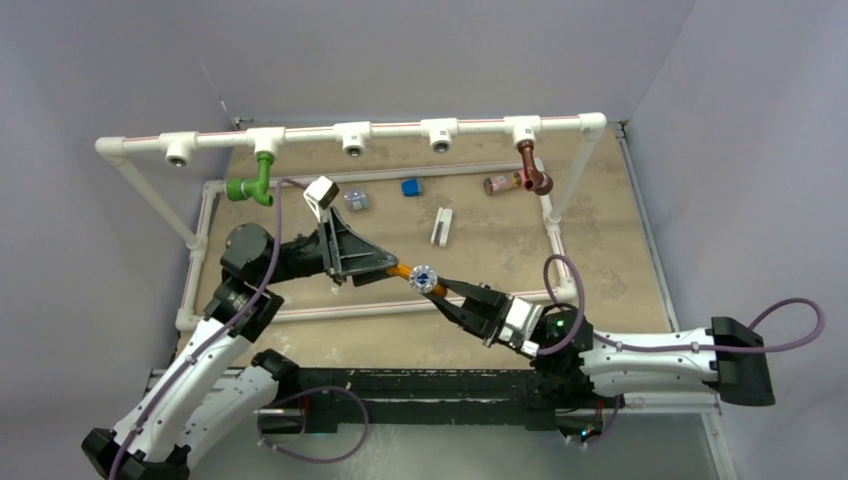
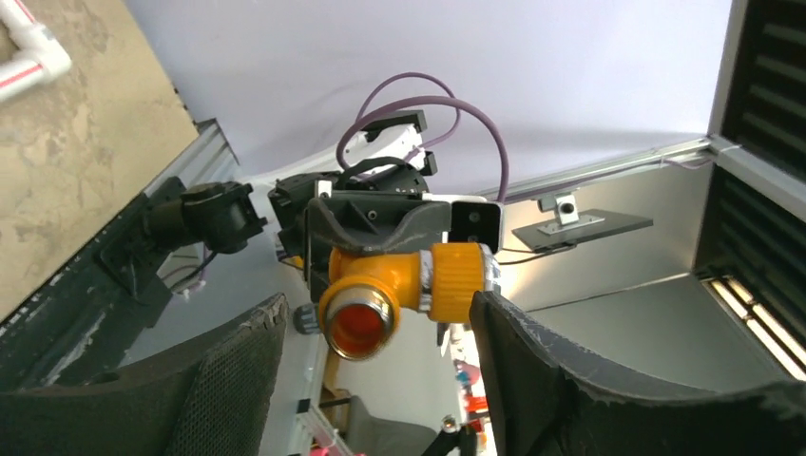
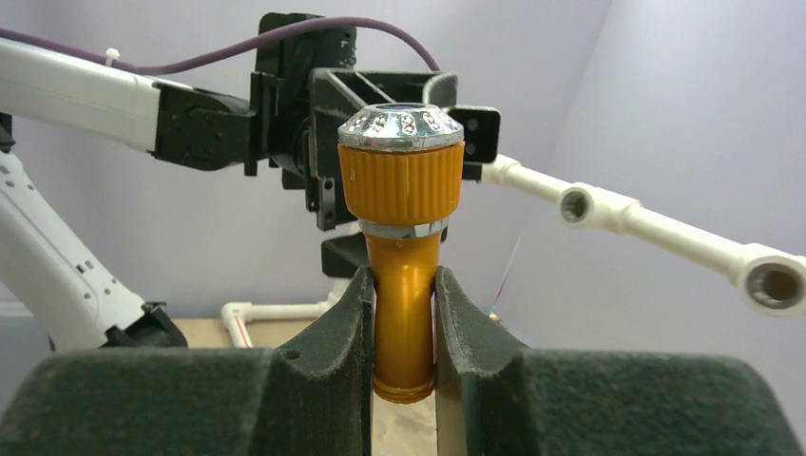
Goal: Install the water faucets
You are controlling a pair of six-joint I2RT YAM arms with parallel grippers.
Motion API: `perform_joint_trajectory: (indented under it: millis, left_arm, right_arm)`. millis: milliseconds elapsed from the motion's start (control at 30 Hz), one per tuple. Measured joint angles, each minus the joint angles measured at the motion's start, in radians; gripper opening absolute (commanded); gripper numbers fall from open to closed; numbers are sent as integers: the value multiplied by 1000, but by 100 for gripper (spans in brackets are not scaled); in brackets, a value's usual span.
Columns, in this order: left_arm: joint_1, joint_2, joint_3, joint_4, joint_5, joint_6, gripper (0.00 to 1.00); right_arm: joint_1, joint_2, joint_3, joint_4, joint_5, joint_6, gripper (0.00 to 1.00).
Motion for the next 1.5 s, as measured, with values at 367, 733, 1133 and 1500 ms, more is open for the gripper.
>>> perform_joint_trajectory:
  millis: [367,733,1133,1500]
  left_arm:
    - [0,152,430,-367,-10,381,70]
    - [0,318,872,-721,-366,895,65]
    - [0,353,870,-757,-1093,1254,62]
    - [0,414,858,-728,-1276,1325,66]
  right_arm:
    - [2,-169,56,-208,136,26,0]
    - [2,-31,155,-383,411,47,0]
    - [-213,215,319,-398,459,101,0]
    - [-359,409,499,-512,456,167,0]
